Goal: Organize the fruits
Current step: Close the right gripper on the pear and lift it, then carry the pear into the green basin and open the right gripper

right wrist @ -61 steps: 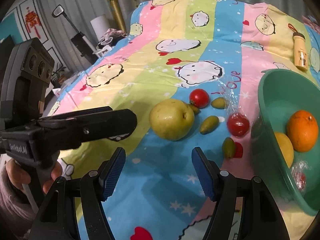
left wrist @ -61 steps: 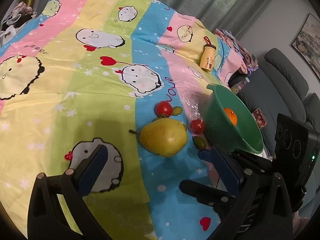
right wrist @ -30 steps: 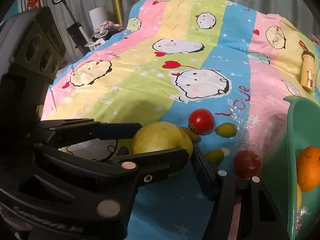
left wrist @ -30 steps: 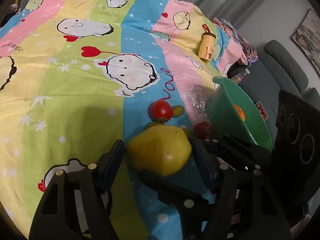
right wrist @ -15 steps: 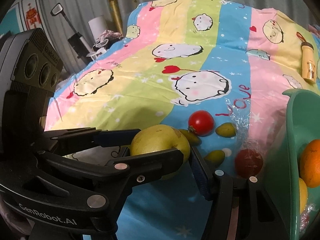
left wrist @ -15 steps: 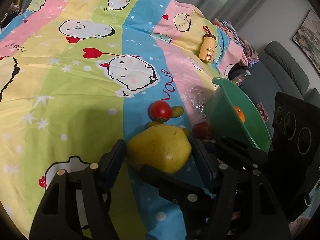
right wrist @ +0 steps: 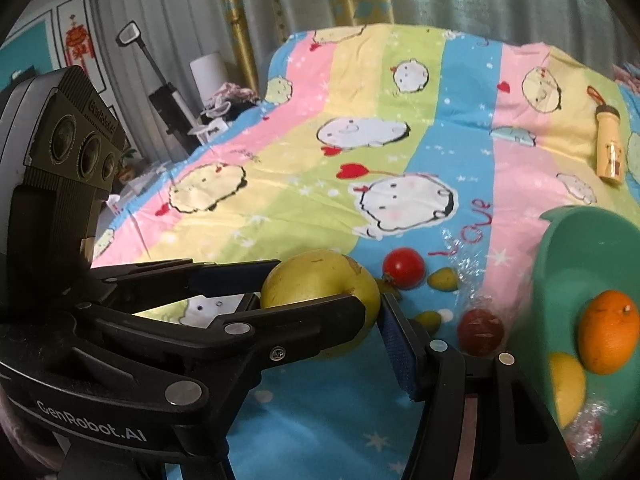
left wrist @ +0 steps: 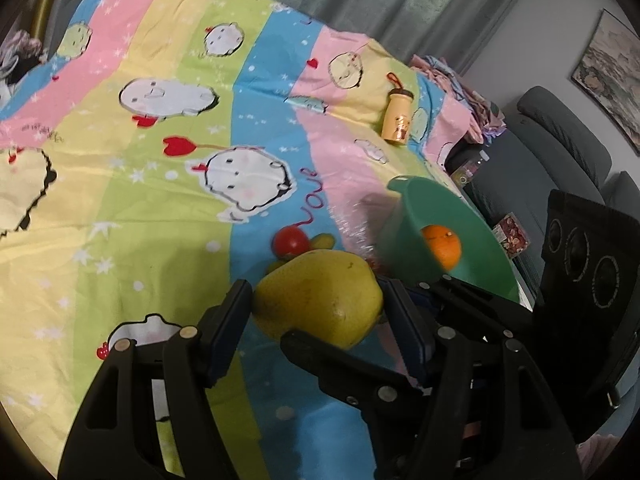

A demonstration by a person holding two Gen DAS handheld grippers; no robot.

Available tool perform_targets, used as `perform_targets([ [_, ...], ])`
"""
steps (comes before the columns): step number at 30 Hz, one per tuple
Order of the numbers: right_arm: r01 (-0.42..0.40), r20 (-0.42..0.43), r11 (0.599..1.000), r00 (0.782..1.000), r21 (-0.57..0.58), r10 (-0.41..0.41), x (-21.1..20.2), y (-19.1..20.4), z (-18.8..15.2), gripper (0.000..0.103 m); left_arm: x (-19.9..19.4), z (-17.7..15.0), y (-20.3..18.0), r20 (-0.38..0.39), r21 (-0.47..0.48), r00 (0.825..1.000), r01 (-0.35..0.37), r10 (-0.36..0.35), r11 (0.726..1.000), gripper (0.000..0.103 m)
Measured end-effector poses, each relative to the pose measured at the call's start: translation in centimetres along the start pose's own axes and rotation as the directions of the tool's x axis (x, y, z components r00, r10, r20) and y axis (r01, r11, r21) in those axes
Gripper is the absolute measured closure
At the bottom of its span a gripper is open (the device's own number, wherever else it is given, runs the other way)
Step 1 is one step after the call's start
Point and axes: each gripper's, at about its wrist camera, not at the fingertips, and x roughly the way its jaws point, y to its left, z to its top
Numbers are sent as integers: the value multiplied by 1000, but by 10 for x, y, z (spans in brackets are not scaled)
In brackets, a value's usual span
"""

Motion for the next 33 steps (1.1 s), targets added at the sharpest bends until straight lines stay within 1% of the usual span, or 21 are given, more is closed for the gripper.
perform_targets([
  [6, 8, 53, 1000, 999, 2, -8, -26, -3, 3, 41, -10, 6, -24, 25, 43, 1000, 1, -2, 999, 35],
  [15, 35, 131, 999, 991, 30, -39, -62, -15, 1, 41, -13, 14, -63, 39, 115, 999, 16, -20, 993, 35],
  [24, 64, 183, 995, 980, 82, -78, -92, -38, -6, 41, -2, 19, -106, 23, 187, 999, 40, -45, 982, 35],
  [33, 91, 206, 985, 971, 148, -121, -111, -69, -15, 41, 21, 22, -137, -15, 230, 997, 73, -71, 970, 35],
])
